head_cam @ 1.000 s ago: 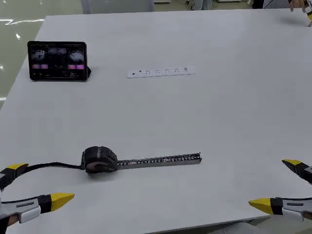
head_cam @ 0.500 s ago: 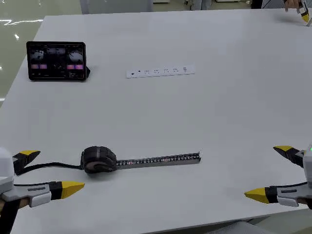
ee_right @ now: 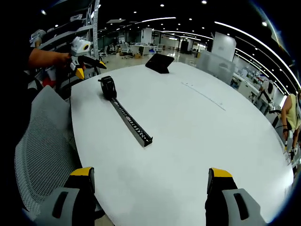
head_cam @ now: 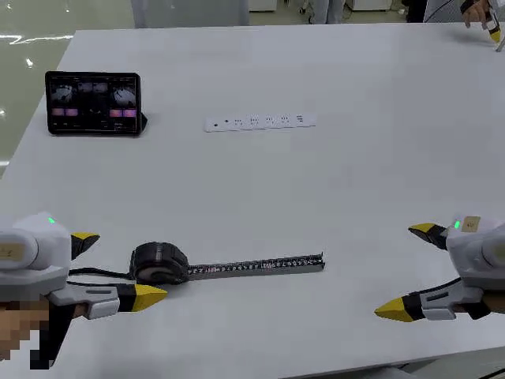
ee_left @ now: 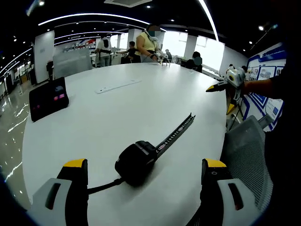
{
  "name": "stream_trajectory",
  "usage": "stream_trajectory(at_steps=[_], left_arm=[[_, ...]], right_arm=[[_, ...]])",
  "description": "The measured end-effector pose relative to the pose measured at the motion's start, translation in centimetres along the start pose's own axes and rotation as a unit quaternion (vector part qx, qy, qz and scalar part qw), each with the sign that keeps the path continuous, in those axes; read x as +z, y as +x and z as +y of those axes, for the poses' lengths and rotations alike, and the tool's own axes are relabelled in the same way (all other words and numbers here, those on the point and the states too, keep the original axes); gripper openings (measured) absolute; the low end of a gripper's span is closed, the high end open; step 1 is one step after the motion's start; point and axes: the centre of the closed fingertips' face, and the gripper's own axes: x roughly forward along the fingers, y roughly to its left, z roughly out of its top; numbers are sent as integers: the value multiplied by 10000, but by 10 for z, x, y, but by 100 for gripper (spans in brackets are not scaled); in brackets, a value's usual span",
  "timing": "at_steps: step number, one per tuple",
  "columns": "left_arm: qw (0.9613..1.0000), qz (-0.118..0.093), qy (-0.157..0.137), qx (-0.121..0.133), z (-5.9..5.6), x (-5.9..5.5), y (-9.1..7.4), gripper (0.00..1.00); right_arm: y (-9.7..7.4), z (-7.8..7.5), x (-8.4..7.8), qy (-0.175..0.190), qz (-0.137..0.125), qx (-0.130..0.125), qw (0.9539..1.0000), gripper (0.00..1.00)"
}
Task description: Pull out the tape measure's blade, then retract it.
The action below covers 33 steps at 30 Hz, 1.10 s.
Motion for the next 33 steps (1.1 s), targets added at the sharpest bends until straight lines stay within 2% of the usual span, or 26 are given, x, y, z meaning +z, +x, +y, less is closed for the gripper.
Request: stream_trajectory(at_steps=[4,7,10,15,18,19,21,23,25,29,31,33], left_arm=[[9985,245,465,-153,-2,1,6,99],[9951,473,791,-348,-6,3,13,99],[9934,643,866,-400,-5,4,19,99],[9917,779,950,-368,-2,8,29,99],[9902,907,999,-361,-2,6,35,99],[9902,947,982,-315,-1,6,37,99],[9922,969,762,-160,3,4,41,99],[9953,870,423,-10,6,4,45,99],[9969,783,18,-5,3,2,49,99],[9968,768,-158,138,2,-4,55,99],[9965,734,-176,351,4,-6,58,99],[9955,617,-374,614,9,-4,60,99]], right_arm=[[7,0,9,-181,41,99,9998,99],[13,0,15,-287,91,211,9993,99],[19,-2,19,-442,150,282,9985,99],[31,-7,22,-659,262,417,9966,99],[35,-5,27,-823,363,518,9946,99],[37,-4,27,-854,389,554,9940,99],[42,-5,29,-963,419,629,9925,99],[47,-4,30,-1049,458,688,9910,99],[53,-5,29,-1138,549,727,9893,99],[63,-4,28,-1329,676,859,9851,99],[69,-4,28,-1463,726,949,9820,99],[75,-5,29,-1525,739,1004,9804,99]])
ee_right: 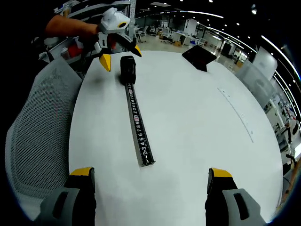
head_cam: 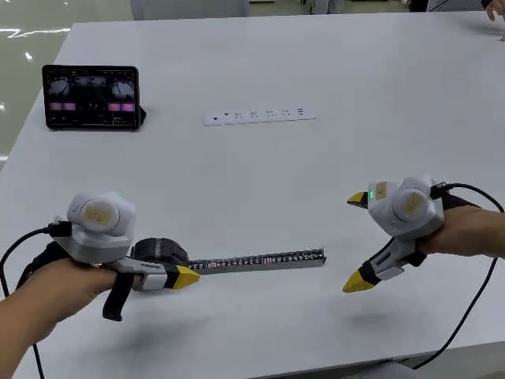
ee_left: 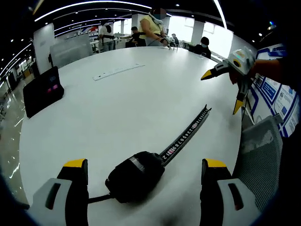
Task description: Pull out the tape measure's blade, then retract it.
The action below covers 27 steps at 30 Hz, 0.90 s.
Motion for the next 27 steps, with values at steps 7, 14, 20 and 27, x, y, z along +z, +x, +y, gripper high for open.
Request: stream_trajectory(at_steps=[7,14,20,27], left_arm=[[9948,-337,-661,696,11,-2,3,99],[9864,-649,-1121,1008,12,-6,5,99],[9763,-1216,-1161,1360,22,0,2,99],[9729,-1436,-1129,1418,24,2,2,99]], right_arm=[[18,-6,1,-139,138,228,9995,96],[29,-4,6,-277,249,370,9986,91],[38,-1,5,-386,314,530,9974,80],[47,9,0,-547,407,802,9944,56]])
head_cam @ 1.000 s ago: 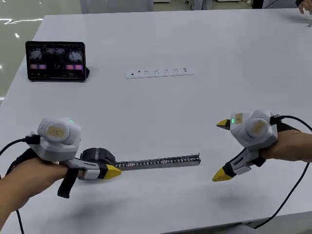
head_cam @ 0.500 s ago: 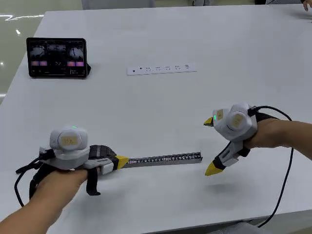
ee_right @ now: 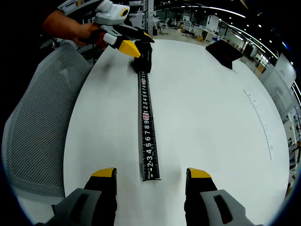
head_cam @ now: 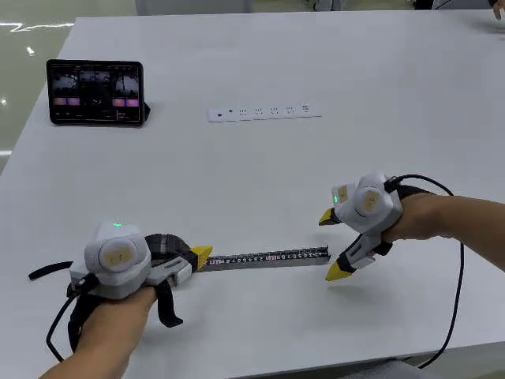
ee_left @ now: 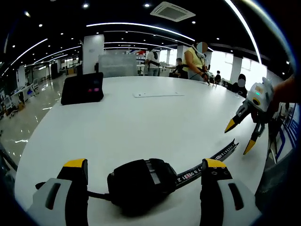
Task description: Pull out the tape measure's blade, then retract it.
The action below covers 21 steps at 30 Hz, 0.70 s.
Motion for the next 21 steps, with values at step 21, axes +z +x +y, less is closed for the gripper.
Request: stream_trajectory(at_steps=[21], left_arm=[[9988,-340,-50,346,9,-1,-4,99]], right_arm=[[8,3,-11,-223,274,95,9993,14]])
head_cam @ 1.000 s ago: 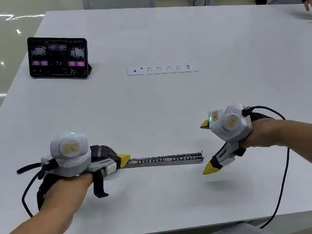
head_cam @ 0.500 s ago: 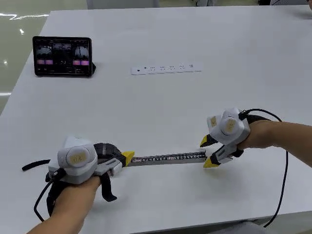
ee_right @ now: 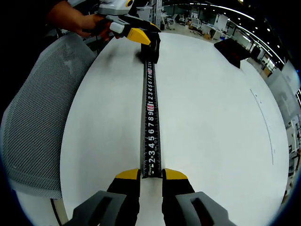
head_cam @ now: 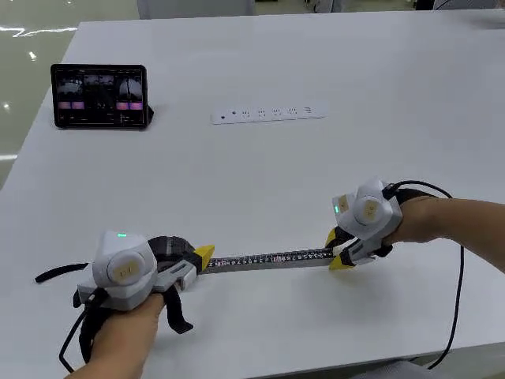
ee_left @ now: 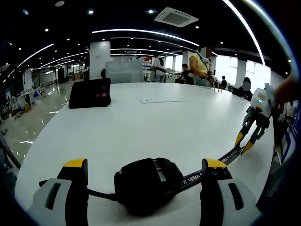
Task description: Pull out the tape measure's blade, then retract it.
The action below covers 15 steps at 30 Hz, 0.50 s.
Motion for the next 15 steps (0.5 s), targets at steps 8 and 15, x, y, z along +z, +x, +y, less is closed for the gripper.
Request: stream_trajectory(at_steps=[8,15], left_arm=[[9999,81,-80,56,-3,-14,0,97],[9997,13,-230,44,-7,-15,1,89]], right_arm=[[0,-2,0,172,-7,96,9998,12],[0,-2,0,353,-41,137,9993,12]])
